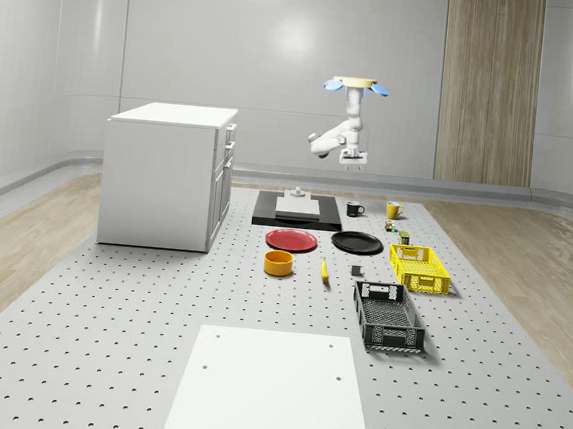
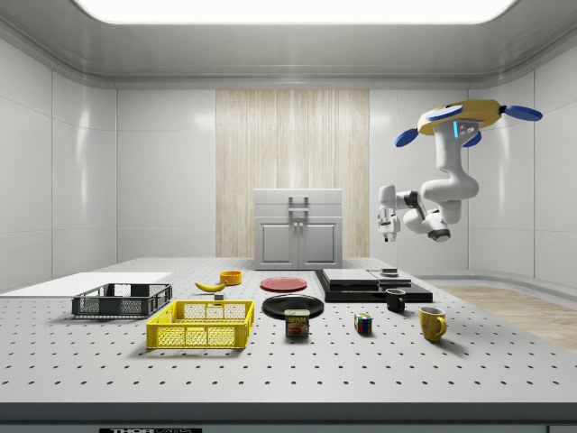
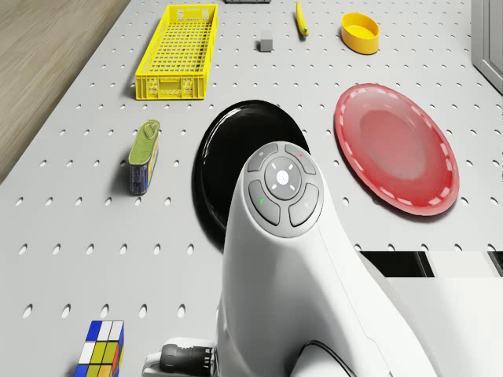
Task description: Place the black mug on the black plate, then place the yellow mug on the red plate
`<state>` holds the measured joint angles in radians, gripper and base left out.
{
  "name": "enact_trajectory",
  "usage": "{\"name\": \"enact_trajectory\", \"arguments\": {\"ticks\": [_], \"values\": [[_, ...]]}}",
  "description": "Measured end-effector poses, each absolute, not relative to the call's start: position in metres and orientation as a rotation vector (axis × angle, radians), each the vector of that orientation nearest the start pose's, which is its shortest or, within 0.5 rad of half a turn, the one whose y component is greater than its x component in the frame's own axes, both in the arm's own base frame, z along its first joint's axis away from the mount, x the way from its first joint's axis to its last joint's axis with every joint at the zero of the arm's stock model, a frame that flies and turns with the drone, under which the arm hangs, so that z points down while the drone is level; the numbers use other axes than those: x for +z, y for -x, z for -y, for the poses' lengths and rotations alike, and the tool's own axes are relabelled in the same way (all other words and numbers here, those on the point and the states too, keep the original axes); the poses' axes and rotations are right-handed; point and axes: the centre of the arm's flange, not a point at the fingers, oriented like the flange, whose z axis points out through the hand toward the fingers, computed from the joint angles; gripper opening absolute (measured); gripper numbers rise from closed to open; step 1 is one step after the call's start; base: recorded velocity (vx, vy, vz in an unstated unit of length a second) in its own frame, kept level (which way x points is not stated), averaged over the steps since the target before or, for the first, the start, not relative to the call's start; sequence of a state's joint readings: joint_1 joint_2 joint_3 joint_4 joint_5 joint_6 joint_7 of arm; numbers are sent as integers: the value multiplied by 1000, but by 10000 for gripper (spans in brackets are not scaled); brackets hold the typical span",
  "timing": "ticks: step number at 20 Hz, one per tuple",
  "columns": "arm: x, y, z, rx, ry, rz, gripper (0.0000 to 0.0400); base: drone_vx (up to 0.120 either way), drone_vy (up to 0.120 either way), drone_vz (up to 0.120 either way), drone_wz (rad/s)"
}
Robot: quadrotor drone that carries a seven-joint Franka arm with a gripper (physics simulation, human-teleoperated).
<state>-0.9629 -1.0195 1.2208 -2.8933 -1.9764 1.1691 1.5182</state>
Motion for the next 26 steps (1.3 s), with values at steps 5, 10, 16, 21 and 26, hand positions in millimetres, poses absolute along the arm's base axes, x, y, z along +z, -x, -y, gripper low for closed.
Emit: {"name": "enact_trajectory", "arguments": {"ticks": [5,10,16,21,26], "values": [[491,-307,-3,785,-30,16,400,-104,0,-120,0],[491,-307,-1,784,-13,8,400,0,-16,-120,0],[491,-307,0,784,-5,4,400,0,-40,-120,0],[491,-307,0,784,-2,3,400,0,0,-120,0],[491,-307,0,784,-1,2,400,0,0,-120,0]]}}
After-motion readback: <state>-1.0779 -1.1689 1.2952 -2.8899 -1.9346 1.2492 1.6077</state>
